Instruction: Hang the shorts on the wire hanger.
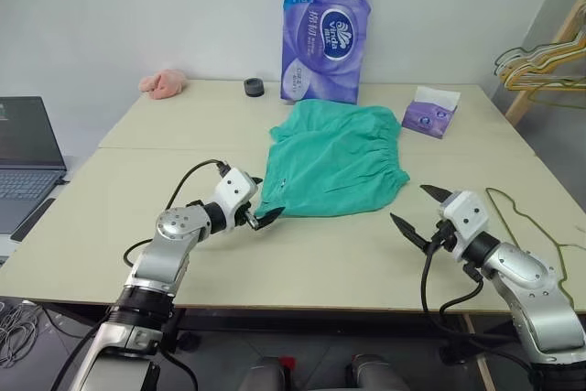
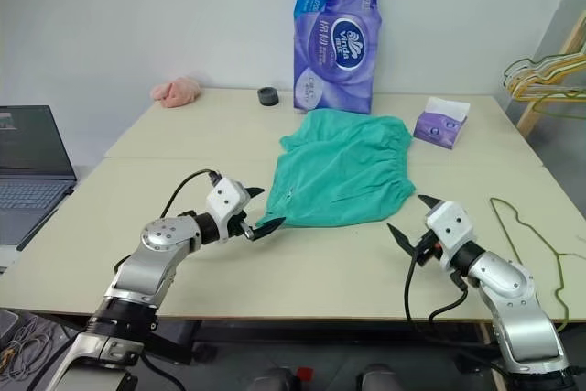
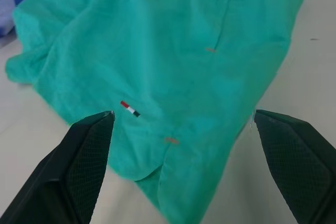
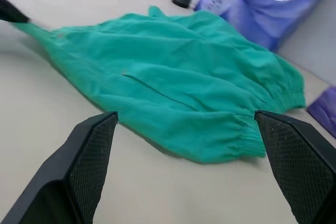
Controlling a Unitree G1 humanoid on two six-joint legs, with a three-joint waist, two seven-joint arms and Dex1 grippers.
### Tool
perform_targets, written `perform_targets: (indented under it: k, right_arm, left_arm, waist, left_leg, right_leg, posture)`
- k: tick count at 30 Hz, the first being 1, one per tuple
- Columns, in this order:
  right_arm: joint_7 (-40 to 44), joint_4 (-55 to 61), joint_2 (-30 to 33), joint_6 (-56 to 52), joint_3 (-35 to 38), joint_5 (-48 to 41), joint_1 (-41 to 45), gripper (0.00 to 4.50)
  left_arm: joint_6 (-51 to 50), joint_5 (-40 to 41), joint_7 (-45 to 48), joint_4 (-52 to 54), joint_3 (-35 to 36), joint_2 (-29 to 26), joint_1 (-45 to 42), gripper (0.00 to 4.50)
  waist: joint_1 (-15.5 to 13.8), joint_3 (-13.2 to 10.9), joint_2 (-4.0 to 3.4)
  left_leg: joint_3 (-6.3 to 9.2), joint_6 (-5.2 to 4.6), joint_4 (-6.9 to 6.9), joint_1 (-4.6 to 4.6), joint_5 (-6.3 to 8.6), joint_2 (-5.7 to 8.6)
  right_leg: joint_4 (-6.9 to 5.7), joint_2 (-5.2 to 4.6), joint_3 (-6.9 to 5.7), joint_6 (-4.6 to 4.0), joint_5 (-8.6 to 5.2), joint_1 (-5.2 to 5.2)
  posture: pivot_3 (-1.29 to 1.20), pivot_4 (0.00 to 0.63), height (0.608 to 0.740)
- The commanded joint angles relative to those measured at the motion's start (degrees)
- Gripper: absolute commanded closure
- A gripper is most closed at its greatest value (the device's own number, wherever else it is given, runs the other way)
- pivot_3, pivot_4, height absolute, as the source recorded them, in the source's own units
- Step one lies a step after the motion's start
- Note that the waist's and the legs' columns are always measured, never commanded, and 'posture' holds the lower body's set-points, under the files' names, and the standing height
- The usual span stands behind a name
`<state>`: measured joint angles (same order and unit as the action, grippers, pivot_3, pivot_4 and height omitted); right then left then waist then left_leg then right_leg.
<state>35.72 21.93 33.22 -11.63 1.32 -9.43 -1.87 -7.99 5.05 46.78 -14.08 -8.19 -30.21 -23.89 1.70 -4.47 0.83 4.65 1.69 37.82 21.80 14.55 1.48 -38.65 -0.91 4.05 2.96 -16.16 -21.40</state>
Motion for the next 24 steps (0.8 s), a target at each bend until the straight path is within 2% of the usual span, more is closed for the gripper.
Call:
perform_targets:
  k: [1, 5, 10, 14, 19, 24]
  right_arm:
    - [2.66, 4.87, 1.93, 0.3, -2.06, 0.6, -0.1, 0.06]
    - [4.41, 7.84, 3.83, 0.13, -4.53, 1.79, -0.77, 0.06]
    - [4.04, 8.62, 4.13, 0.11, -4.14, 2.5, -1.05, 0.06]
    - [3.56, 8.55, 3.94, -0.15, -3.68, 2.69, -0.69, 0.02]
    - [3.35, 8.04, 3.9, 0.14, -3.69, 2.97, -0.23, 0.02]
    - [2.24, 1.88, 5.94, 3.25, -3.72, 8.61, 3.46, 0.02]
  left_arm:
    - [3.97, -3.77, 2.27, -4.93, -3.04, -0.34, -4.79, 0.0]
    - [9.5, -9.33, 0.73, -14.05, -6.35, 0.54, -9.56, 0.0]
    - [15.23, -15.28, -1.44, -23.15, -9.64, 1.37, -13.65, 0.0]
    - [17.56, -15.89, 3.24, -25.54, -11.62, 1.96, -14.43, 0.85]
    - [19.39, -17.27, 2.76, -28.88, -11.67, 2.32, -16.13, 2.45]
    - [18.06, -14.18, 2.48, -29.78, -8.28, 3.3, -17.95, 3.93]
  waist:
    - [0.22, 0.0, 0.0]
    - [0.38, 0.0, 0.01]
    - [0.67, -0.01, 0.03]
    - [0.81, 0.0, 0.02]
    - [0.83, 0.01, 0.03]
    - [1.15, 0.0, 0.03]
  left_leg:
    - [0.0, 0.0, 0.0, 0.0, 0.0, 0.0]
    - [0.02, 0.0, 0.0, 0.01, 0.01, -0.03]
    - [0.02, 0.0, 0.0, 0.04, 0.01, -0.02]
    - [0.02, 0.0, 0.0, 0.02, 0.01, -0.02]
    - [0.05, 0.0, 0.02, 0.01, 0.01, -0.01]
    - [0.04, 0.0, 0.03, 0.01, 0.01, -0.01]
  right_leg:
    - [0.01, 0.0, 0.0, 0.0, 0.0, -0.01]
    - [0.03, 0.05, -0.01, 0.02, -0.01, 0.0]
    - [0.07, 0.05, 0.0, 0.06, -0.02, 0.0]
    - [0.06, 0.05, 0.0, 0.07, -0.02, 0.02]
    - [0.06, 0.05, -0.02, 0.08, -0.02, 0.04]
    - [0.04, 0.06, -0.02, 0.09, -0.02, 0.03]
  posture:
    - [-0.07, 0.024, 0.74]
    - [-0.09, 0.026, 0.74]
    - [-0.11, 0.026, 0.74]
    - [-0.12, 0.026, 0.74]
    - [-0.11, 0.027, 0.74]
    - [-0.11, 0.027, 0.74]
